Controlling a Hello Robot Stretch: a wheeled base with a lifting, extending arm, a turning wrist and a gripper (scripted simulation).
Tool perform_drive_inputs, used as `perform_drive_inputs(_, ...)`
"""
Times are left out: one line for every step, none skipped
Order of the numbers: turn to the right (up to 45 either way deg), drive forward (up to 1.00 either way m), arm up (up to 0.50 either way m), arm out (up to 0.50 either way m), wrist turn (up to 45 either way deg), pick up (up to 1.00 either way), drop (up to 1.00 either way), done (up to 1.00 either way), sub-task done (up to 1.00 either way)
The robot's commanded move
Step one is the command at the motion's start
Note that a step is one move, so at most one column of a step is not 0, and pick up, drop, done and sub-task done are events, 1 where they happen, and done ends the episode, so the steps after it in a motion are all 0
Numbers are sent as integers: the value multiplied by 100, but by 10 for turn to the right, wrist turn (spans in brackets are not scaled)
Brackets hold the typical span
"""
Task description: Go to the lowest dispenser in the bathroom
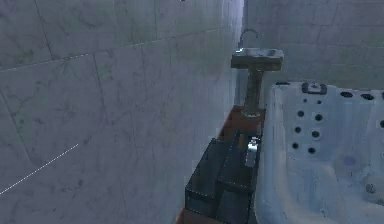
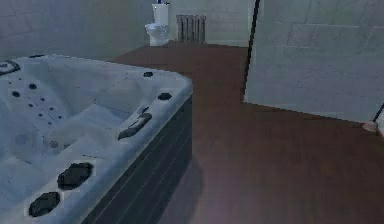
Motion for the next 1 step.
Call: perform_drive_inputs(180, 0, 0, 0, 0, 0, 0, 0, 0)
